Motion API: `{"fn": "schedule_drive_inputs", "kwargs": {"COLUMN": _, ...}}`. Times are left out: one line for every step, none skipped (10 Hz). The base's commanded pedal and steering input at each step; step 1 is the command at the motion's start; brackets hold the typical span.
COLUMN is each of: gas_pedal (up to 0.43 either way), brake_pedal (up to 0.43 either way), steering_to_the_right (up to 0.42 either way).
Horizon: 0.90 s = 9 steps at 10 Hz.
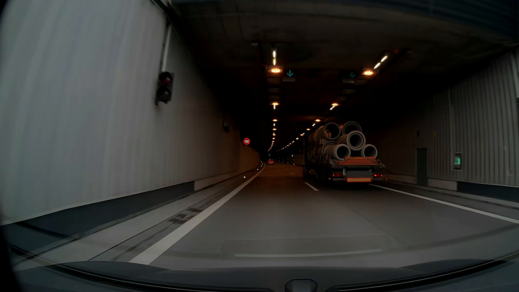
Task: Follow the waypoints while adhering to traffic rules and regulations
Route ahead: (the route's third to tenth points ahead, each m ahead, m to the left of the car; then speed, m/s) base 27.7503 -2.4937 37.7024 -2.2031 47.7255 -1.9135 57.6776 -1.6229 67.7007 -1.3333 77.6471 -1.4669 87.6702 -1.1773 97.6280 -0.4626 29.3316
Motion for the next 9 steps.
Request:
{"fn": "schedule_drive_inputs", "kwargs": {"gas_pedal": 0.157, "brake_pedal": 0.0, "steering_to_the_right": -0.002}}
{"fn": "schedule_drive_inputs", "kwargs": {"gas_pedal": 0.157, "brake_pedal": 0.0, "steering_to_the_right": -0.002}}
{"fn": "schedule_drive_inputs", "kwargs": {"gas_pedal": 0.157, "brake_pedal": 0.0, "steering_to_the_right": -0.001}}
{"fn": "schedule_drive_inputs", "kwargs": {"gas_pedal": 0.157, "brake_pedal": 0.0, "steering_to_the_right": -0.002}}
{"fn": "schedule_drive_inputs", "kwargs": {"gas_pedal": 0.157, "brake_pedal": 0.0, "steering_to_the_right": -0.003}}
{"fn": "schedule_drive_inputs", "kwargs": {"gas_pedal": 0.15, "brake_pedal": 0.0, "steering_to_the_right": -0.003}}
{"fn": "schedule_drive_inputs", "kwargs": {"gas_pedal": 0.15, "brake_pedal": 0.0, "steering_to_the_right": -0.003}}
{"fn": "schedule_drive_inputs", "kwargs": {"gas_pedal": 0.138, "brake_pedal": 0.0, "steering_to_the_right": -0.003}}
{"fn": "schedule_drive_inputs", "kwargs": {"gas_pedal": 0.138, "brake_pedal": 0.0, "steering_to_the_right": -0.003}}
